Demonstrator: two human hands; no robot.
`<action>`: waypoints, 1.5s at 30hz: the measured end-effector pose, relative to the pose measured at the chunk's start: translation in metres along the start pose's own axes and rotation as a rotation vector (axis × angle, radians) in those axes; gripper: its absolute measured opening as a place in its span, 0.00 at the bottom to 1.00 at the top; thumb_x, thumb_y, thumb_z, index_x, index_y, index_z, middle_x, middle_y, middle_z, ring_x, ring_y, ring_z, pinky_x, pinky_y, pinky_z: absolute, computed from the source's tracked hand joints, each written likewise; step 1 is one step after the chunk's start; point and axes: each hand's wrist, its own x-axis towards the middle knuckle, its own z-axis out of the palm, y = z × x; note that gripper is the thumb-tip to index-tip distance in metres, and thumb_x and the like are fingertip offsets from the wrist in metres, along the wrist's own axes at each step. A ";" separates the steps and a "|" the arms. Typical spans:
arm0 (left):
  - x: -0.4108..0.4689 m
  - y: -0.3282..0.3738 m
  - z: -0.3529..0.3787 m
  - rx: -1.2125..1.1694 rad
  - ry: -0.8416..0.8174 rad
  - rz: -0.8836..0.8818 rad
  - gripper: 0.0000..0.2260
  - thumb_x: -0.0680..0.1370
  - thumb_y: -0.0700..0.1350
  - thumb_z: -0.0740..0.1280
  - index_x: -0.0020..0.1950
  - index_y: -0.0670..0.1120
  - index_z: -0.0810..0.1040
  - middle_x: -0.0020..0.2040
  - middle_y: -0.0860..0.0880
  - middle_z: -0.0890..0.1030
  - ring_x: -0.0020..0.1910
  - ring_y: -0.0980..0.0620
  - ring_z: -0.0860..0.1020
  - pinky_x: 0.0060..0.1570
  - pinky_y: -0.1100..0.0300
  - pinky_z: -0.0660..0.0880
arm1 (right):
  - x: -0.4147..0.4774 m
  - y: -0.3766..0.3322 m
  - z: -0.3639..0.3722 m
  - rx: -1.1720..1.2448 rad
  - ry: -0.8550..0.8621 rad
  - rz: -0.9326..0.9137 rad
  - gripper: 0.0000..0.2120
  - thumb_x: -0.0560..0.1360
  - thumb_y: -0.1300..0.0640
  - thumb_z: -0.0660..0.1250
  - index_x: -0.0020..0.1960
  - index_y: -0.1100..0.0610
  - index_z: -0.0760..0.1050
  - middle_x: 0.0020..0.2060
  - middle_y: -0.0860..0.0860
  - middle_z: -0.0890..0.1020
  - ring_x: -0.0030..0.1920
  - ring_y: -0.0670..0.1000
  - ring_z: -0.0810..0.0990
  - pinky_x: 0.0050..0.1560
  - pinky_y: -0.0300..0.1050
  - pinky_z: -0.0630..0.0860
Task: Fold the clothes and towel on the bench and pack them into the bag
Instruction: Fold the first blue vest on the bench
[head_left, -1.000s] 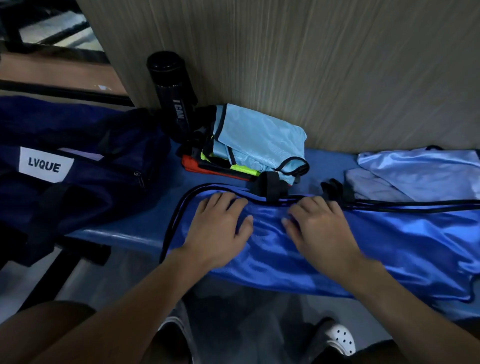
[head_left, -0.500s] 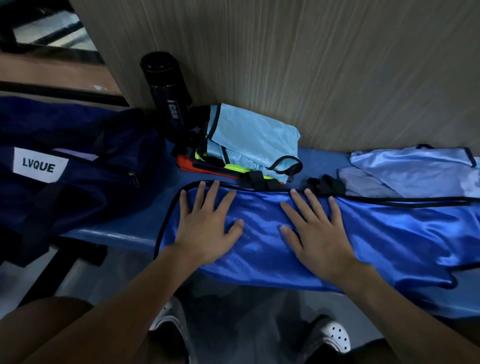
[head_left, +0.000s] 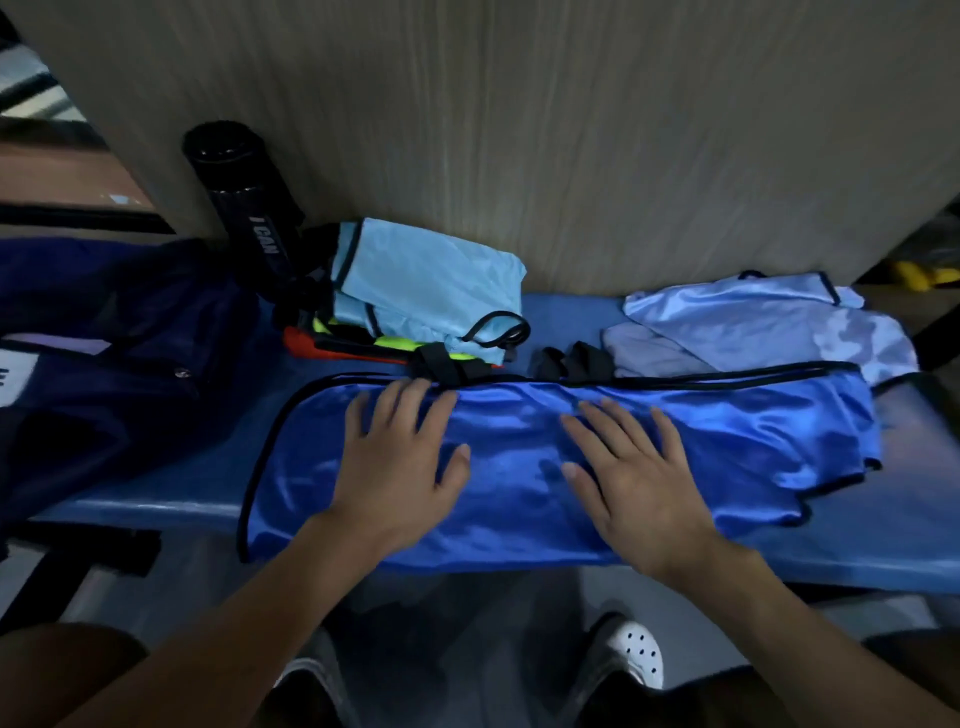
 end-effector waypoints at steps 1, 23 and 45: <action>0.006 0.015 0.000 -0.022 0.082 0.104 0.27 0.79 0.59 0.52 0.72 0.47 0.71 0.71 0.44 0.72 0.71 0.42 0.68 0.69 0.41 0.63 | -0.003 0.006 -0.004 0.014 0.032 0.043 0.27 0.82 0.42 0.44 0.72 0.53 0.71 0.69 0.51 0.74 0.73 0.54 0.68 0.71 0.61 0.56; 0.175 0.270 0.009 -0.265 -0.117 0.532 0.20 0.78 0.55 0.67 0.67 0.48 0.75 0.60 0.49 0.78 0.61 0.47 0.73 0.62 0.48 0.68 | -0.068 0.198 -0.034 0.500 0.098 0.904 0.17 0.71 0.39 0.72 0.47 0.49 0.69 0.38 0.46 0.77 0.54 0.58 0.78 0.55 0.53 0.68; 0.227 0.295 0.027 -0.755 -0.337 0.432 0.10 0.77 0.41 0.73 0.56 0.47 0.76 0.47 0.52 0.81 0.48 0.59 0.79 0.54 0.67 0.74 | -0.051 0.212 -0.019 0.676 0.309 0.815 0.09 0.76 0.52 0.67 0.46 0.51 0.67 0.36 0.43 0.74 0.45 0.55 0.74 0.52 0.52 0.68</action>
